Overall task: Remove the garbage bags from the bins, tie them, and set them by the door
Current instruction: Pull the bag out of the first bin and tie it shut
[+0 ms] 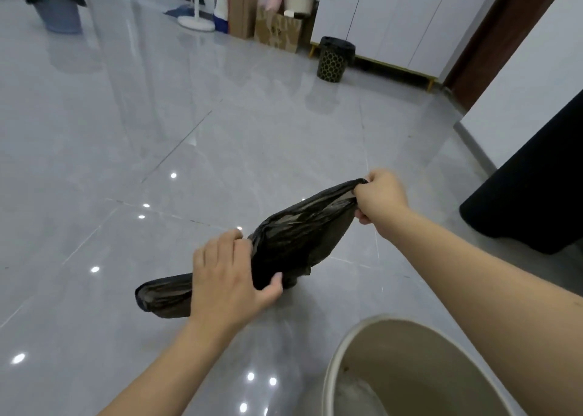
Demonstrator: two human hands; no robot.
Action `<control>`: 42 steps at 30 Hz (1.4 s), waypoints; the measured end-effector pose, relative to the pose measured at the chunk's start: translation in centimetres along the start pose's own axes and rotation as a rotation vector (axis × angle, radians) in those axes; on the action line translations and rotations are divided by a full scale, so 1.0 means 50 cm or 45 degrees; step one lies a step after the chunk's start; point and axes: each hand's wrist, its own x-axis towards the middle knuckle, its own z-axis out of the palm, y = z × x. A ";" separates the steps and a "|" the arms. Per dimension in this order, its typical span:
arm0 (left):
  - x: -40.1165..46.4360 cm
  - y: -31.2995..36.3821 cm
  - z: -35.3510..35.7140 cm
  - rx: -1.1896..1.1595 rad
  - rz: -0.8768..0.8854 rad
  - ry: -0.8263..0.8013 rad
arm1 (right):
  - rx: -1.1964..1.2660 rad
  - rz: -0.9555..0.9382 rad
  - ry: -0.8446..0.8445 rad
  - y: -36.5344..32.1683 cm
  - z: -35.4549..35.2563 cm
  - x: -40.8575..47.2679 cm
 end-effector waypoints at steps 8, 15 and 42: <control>0.125 0.010 0.032 -0.048 -0.313 -0.577 | 0.229 0.103 -0.161 -0.081 -0.077 -0.012; 0.189 -0.054 0.004 -0.269 -0.266 -0.715 | -0.290 0.013 -0.797 -0.134 -0.172 -0.095; 0.205 -0.268 -0.172 0.826 -0.455 -1.050 | -1.798 -1.279 -0.581 -0.244 0.230 -0.080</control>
